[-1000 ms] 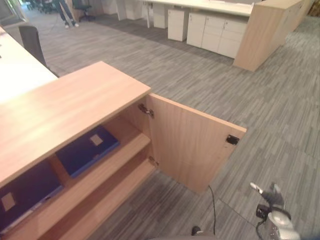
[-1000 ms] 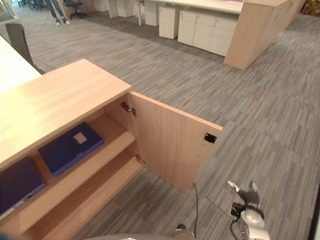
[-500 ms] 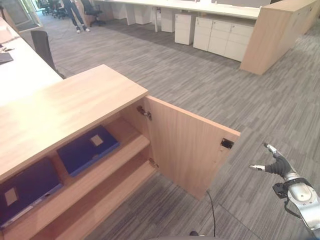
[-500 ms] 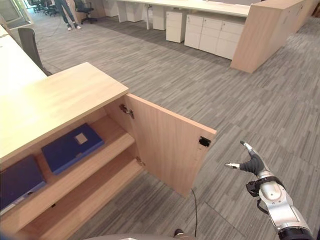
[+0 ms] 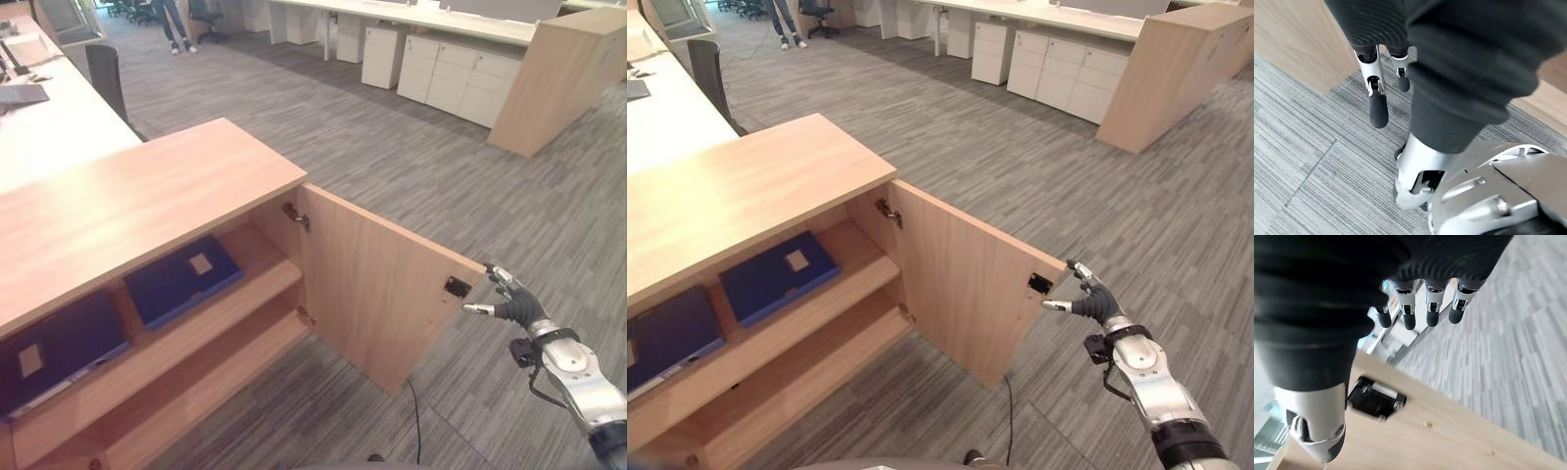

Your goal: Put the empty folder in the office cabinet

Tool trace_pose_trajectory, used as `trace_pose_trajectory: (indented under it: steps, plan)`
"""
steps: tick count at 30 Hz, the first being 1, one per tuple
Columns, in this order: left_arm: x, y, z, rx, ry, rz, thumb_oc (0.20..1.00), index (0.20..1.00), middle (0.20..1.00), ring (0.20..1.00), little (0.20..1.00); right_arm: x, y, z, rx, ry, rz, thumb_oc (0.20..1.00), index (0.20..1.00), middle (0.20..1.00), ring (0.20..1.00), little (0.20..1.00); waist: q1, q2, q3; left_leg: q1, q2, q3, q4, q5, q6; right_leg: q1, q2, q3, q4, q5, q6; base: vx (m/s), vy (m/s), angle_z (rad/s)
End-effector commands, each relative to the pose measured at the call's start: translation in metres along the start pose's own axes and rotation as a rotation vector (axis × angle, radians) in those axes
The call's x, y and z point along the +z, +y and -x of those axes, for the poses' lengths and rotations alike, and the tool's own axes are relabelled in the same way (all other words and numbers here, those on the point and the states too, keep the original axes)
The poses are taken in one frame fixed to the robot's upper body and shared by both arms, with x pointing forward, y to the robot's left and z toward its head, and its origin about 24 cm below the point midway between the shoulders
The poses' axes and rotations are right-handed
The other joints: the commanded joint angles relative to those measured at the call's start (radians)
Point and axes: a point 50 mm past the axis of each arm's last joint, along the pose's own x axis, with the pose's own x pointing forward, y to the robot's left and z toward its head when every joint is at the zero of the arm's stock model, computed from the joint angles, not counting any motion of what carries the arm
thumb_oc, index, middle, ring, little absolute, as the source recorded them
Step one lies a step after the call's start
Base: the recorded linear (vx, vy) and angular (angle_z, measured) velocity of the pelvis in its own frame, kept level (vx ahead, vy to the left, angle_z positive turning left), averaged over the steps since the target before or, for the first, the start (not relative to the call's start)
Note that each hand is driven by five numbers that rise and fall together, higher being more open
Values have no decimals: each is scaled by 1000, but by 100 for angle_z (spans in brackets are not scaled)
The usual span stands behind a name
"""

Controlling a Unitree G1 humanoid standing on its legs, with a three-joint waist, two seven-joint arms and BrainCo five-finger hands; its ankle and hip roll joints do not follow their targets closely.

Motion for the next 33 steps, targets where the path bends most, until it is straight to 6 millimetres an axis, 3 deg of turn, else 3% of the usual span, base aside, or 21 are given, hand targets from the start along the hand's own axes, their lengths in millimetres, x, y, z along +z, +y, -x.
trace_pose_trajectory:
  steps: [1,5,7,8,10,11,14,15,16,19,20,23,27,28,33]
  plan:
    - [-7,17,0,50,23,-97,1000,1000,1000,1000,1000,14,4,-17,-63,-56,-57,1000,1000,1000,1000,1000,39,-42,-45,-101,21,-23,11,98,-40,30,24,6,42,-216,-8,-14,-3,5]
    - [-17,16,1,47,53,-54,1000,1000,1000,1000,1000,11,16,-25,-15,-19,-79,1000,1000,1000,1000,1000,56,-42,-44,-106,20,-31,10,105,-41,32,25,-1,43,-217,-10,-6,-1,2]
    - [-20,18,1,49,61,-48,1000,1000,1000,1000,1000,18,37,-29,85,-35,-59,1000,1000,1000,1000,1000,68,-40,-41,-107,20,-35,7,109,-42,34,25,-5,44,-219,-11,-18,7,4]
    - [-20,18,1,49,61,-47,1000,1000,1000,1000,1000,18,37,-29,86,-35,-59,1000,1000,1000,1000,1000,67,-40,-41,-107,20,-35,7,109,-42,34,25,-5,44,-219,-11,0,0,0]
    - [-21,19,1,45,61,-44,1000,1000,1000,1000,1000,44,76,-23,304,-152,-90,1000,1000,1000,1000,1000,71,-39,-38,-106,20,-37,1,113,-46,34,26,-8,44,-222,-11,0,0,0]
    - [-21,19,1,44,61,-44,1000,1000,1000,1000,1000,44,76,-23,305,-152,-90,1000,1000,1000,1000,1000,71,-39,-38,-106,20,-37,1,113,-46,34,26,-8,44,-222,-11,0,0,0]
    - [-23,17,2,34,63,-30,1000,1000,1000,1000,1000,69,128,-8,561,-251,-215,1000,1000,1000,1000,1000,83,-37,-36,-109,24,-43,1,121,-51,34,29,-13,44,-222,-13,-7,1,-3]
    - [-23,17,2,34,64,-29,1000,1000,1000,1000,1000,69,128,-8,562,-251,-215,1000,1000,1000,1000,1000,81,-38,-36,-109,24,-44,1,122,-51,34,29,-14,43,-223,-13,0,0,0]
    - [-23,16,2,32,62,-28,1000,1000,1000,1000,1000,82,151,-1,670,-287,-252,1000,1000,1000,1000,1000,87,-37,-35,-110,27,-46,2,125,-52,32,31,-14,44,-223,-15,0,0,0]
    - [-20,17,1,38,49,-36,1000,1000,1000,1000,1000,104,181,14,844,-352,-330,1000,1000,1000,1000,1000,96,-36,-34,-113,31,-50,1,131,-54,27,32,-16,44,-222,-16,-20,1,-8]
    - [-20,17,2,38,49,-35,1000,1000,1000,1000,1000,104,181,14,845,-352,-330,1000,1000,1000,1000,1000,96,-37,-34,-114,31,-51,1,131,-54,27,32,-17,44,-222,-16,-11,3,-7]
    - [-16,19,1,49,29,-49,1000,1000,1000,1000,1000,121,198,26,956,-370,-501,1000,1000,1000,1000,1000,101,-38,-35,-117,32,-53,1,136,-55,26,31,-17,44,-219,-17,0,0,0]
    - [-19,14,2,50,27,-59,1000,1000,1000,1000,1000,140,229,46,1119,-312,-907,1000,1000,1000,1000,1000,123,-39,-31,-119,31,-60,2,142,-52,25,26,-30,52,-217,-17,-10,2,2]
    - [-22,12,2,56,31,-50,1000,1000,1000,1000,1000,143,245,56,1184,-259,-1038,1000,1000,1000,1000,1000,139,-39,-26,-121,31,-68,3,149,-53,28,25,-37,55,-217,-18,-20,-5,9]
    - [-28,13,3,79,55,-10,1000,1000,1000,1000,1000,142,259,66,1210,-185,-1216,1000,1000,1000,1000,1000,160,-37,-21,-126,30,-84,1,156,-53,30,26,-57,59,-218,-20,-15,-4,28]
